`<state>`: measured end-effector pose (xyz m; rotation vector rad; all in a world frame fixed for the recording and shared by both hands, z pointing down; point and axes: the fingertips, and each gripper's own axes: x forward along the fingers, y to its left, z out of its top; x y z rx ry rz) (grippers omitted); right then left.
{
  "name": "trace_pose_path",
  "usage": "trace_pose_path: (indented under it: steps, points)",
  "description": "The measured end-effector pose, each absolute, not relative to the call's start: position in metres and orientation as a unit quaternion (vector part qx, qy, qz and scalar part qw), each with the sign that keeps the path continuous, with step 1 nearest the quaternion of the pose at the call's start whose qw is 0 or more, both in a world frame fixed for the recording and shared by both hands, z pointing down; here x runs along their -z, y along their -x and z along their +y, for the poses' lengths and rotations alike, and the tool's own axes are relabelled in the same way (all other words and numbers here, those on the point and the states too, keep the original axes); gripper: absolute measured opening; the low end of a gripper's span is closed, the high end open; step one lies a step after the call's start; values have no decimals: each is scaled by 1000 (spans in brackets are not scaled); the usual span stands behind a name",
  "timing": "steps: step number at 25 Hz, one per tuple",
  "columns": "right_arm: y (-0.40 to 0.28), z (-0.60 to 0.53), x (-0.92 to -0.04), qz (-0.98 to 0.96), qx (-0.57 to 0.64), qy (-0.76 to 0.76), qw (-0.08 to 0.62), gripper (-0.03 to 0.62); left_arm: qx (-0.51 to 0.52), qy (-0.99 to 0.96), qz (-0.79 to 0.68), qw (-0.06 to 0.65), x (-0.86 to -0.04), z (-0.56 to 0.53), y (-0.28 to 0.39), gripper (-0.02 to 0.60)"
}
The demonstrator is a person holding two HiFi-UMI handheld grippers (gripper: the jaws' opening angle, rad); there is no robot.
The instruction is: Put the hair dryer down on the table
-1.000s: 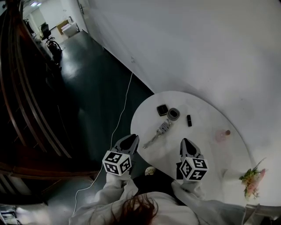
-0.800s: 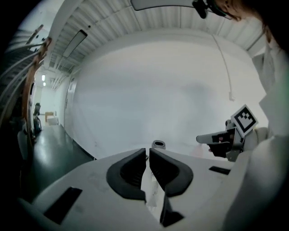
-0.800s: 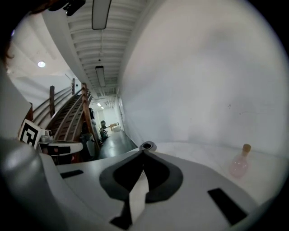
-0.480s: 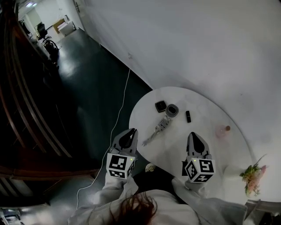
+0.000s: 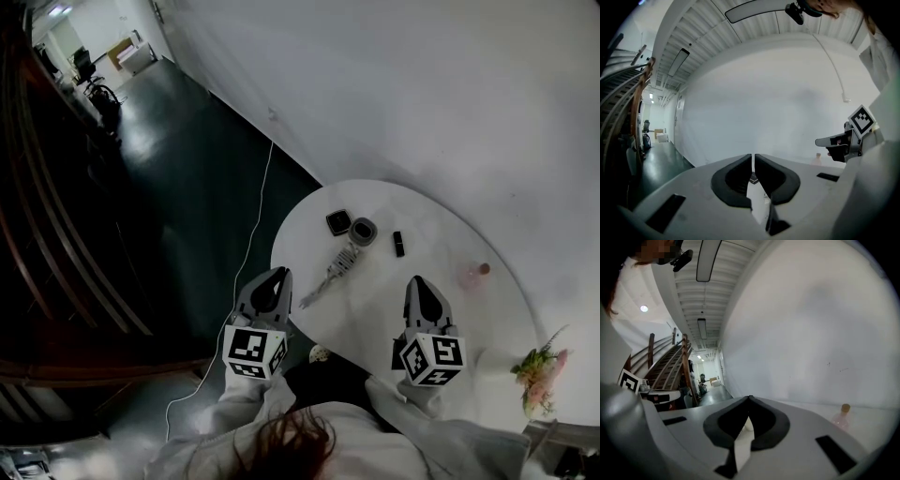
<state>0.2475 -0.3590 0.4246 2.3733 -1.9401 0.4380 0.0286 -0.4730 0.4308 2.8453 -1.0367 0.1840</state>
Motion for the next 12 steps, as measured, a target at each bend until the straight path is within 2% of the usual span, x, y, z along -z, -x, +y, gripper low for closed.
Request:
trace_pose_path:
  steps: [12]
  points:
    - [-267,-349,-399,-621,-91,-778,23,48,-32,-939,-340,40,-410,-465,-44,32]
